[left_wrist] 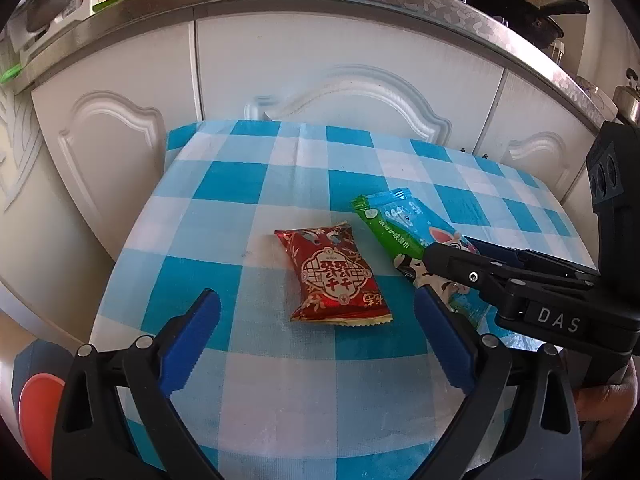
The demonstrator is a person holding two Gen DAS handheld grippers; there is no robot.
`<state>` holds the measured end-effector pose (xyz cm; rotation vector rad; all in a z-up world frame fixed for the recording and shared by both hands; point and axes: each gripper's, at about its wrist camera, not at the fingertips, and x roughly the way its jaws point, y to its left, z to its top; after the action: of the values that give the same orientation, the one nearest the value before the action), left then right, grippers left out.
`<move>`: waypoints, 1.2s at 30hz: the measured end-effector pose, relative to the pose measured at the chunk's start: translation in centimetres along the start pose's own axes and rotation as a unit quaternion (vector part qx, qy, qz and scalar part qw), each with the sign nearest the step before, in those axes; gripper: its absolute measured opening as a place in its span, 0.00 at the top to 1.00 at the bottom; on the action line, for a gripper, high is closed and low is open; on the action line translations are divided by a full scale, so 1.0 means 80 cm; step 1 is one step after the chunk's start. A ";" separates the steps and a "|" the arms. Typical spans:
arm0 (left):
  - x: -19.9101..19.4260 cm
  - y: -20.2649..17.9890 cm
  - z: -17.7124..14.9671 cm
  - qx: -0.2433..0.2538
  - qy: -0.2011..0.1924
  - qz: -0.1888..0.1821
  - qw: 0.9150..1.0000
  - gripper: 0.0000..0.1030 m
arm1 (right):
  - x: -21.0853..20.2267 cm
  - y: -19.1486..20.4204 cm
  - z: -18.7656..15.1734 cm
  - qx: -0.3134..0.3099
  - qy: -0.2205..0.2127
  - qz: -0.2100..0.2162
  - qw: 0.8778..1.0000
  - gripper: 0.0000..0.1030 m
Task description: Collect trash
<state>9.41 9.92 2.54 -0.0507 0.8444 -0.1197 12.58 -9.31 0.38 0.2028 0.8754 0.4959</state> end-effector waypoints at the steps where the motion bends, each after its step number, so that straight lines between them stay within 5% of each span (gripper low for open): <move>1: 0.004 -0.001 0.001 0.000 0.005 0.004 1.000 0.07 | -0.001 -0.002 0.000 0.004 -0.001 0.005 1.000 0.51; 4: 0.015 0.000 0.006 -0.007 0.020 0.016 1.000 0.21 | -0.006 -0.008 -0.002 0.017 -0.007 0.019 1.000 0.52; 10: 0.023 -0.007 0.007 0.011 0.026 0.049 0.998 0.29 | -0.007 -0.010 -0.002 0.026 -0.010 0.027 0.999 0.52; 15: 0.024 -0.016 0.010 0.026 0.024 0.069 0.997 0.48 | -0.006 -0.010 -0.001 0.029 -0.011 0.031 0.999 0.52; 36: 0.022 -0.012 0.010 0.005 0.019 0.058 0.998 0.49 | -0.006 -0.015 -0.001 0.038 -0.014 0.038 0.998 0.52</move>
<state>11.05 8.71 1.84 0.0092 0.8831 -0.0153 12.63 -10.64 0.20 0.3128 0.8618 0.5301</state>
